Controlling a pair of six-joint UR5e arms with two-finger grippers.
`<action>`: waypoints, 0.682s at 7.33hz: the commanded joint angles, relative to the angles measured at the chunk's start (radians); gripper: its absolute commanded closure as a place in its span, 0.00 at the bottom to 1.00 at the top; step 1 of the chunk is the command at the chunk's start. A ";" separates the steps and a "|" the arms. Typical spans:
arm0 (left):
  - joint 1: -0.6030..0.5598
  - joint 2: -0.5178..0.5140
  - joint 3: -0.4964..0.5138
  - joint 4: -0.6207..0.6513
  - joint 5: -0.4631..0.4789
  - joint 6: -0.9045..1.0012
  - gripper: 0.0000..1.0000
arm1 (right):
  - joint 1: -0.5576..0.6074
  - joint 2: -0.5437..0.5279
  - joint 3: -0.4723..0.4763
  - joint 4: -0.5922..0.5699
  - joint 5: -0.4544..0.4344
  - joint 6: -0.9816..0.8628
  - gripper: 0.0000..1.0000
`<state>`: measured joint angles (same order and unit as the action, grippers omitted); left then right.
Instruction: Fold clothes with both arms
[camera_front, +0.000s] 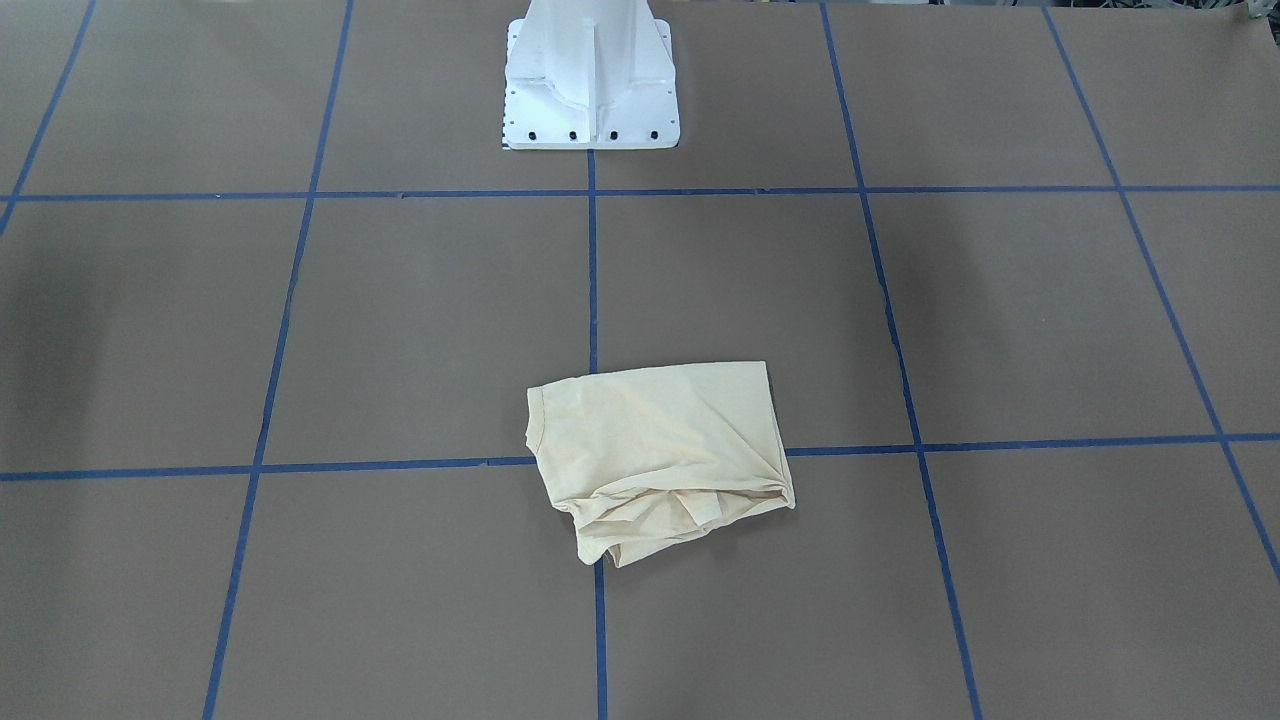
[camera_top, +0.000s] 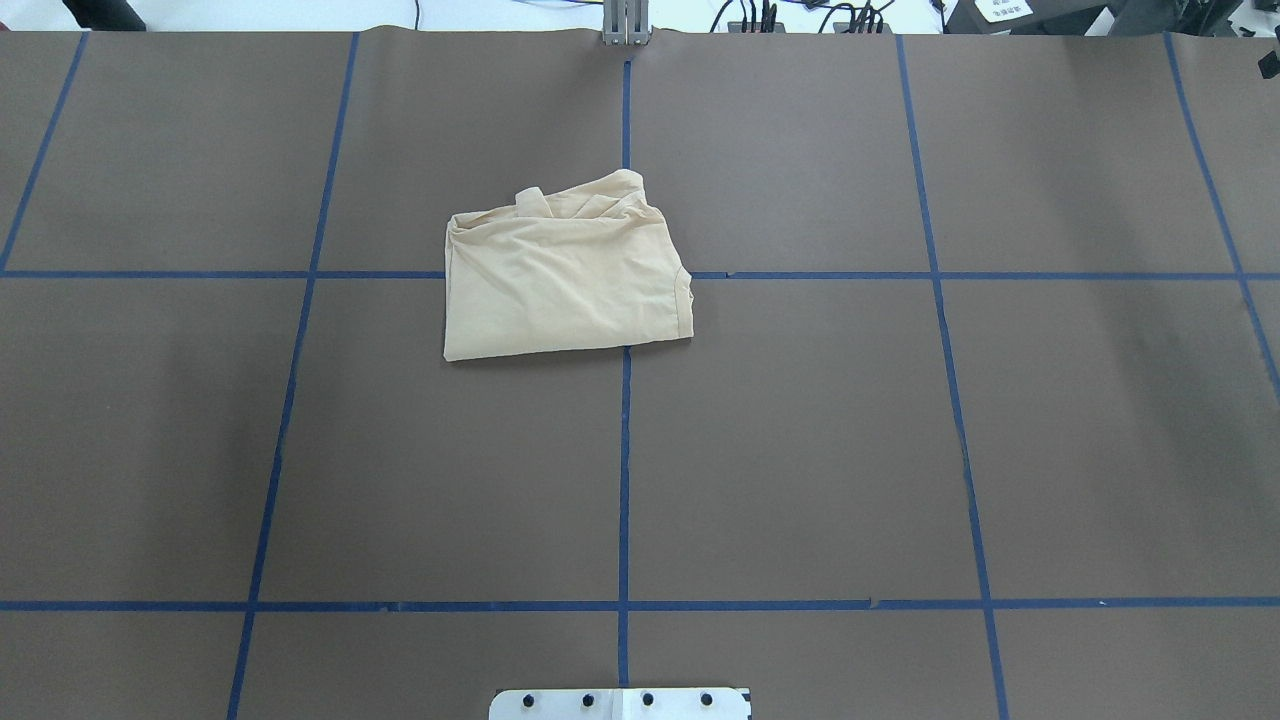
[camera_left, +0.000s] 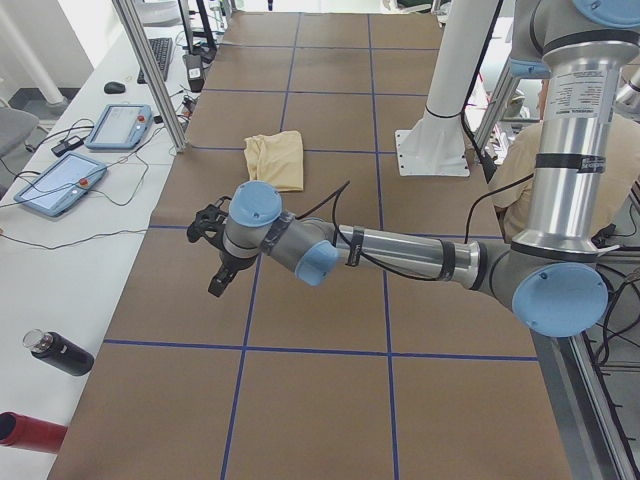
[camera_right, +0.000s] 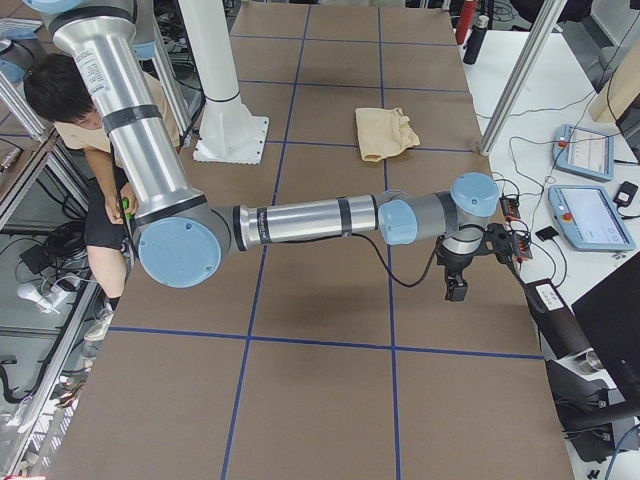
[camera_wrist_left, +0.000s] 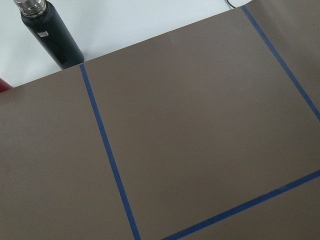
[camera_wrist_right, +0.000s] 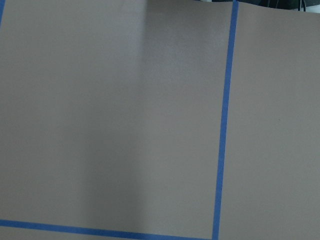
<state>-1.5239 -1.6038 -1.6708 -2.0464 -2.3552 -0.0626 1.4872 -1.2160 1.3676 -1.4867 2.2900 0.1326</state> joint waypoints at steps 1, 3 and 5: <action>0.004 0.042 -0.029 0.005 0.001 -0.003 0.00 | -0.016 -0.081 0.056 0.011 -0.037 -0.001 0.00; 0.004 0.088 -0.041 -0.012 0.005 0.003 0.00 | -0.016 -0.198 0.160 0.013 -0.040 0.002 0.00; 0.004 0.085 -0.033 -0.005 0.001 0.000 0.00 | -0.016 -0.212 0.159 -0.009 -0.038 0.001 0.00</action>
<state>-1.5202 -1.5192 -1.7057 -2.0536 -2.3526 -0.0617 1.4712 -1.4169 1.5196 -1.4796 2.2579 0.1344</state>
